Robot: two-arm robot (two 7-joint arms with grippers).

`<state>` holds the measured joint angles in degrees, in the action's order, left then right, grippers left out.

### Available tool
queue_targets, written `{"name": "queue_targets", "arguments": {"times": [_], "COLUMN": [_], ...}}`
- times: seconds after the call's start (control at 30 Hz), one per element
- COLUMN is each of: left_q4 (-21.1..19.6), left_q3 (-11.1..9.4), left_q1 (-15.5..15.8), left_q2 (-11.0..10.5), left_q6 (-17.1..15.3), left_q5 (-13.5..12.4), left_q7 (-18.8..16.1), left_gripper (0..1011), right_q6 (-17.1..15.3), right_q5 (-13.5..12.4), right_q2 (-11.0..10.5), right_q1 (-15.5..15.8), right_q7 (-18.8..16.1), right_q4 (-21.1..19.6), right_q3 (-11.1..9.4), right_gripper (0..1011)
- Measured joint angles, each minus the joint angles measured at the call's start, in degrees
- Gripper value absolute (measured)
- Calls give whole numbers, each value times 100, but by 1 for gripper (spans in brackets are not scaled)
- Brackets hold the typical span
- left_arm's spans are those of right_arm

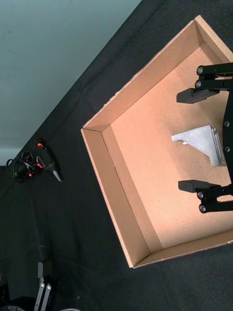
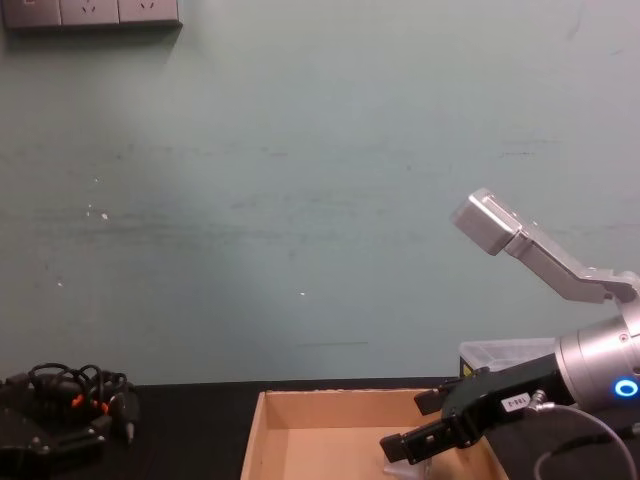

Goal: Use one hand to pick up the angle iron from the table and place it into the box.

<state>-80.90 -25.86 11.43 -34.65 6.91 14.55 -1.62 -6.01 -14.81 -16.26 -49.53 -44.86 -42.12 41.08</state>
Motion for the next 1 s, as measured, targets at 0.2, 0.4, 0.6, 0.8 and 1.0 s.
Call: {"name": "queue_targets", "arguments": {"times": [0.2, 0.4, 0.6, 0.8, 1.0], "left_q4": [0, 0, 0, 0, 0], "left_q3": [0, 0, 0, 0, 0], "left_q1": [0, 0, 0, 0, 0], "left_q2": [0, 0, 0, 0, 0], "left_q6": [0, 0, 0, 0, 0], "left_q5": [0, 0, 0, 0, 0], "left_q7": [0, 0, 0, 0, 0], "left_gripper": [1011, 1011, 1011, 1011, 1011], "right_q6": [0, -24, -158, -296, -506], "right_q5": [0, 9, -112, -440, -860], "right_q2": [-2, -196, -588, -1088, -1650], "right_q1": [1, 224, 664, 1247, 1897], "right_q7": [0, 28, 113, 217, 325], "right_q4": [-3, -476, -1434, -2552, -3507], "right_q3": [0, -115, -345, -653, -932], "right_gripper": [1004, 1004, 1004, 1004, 1004]}}
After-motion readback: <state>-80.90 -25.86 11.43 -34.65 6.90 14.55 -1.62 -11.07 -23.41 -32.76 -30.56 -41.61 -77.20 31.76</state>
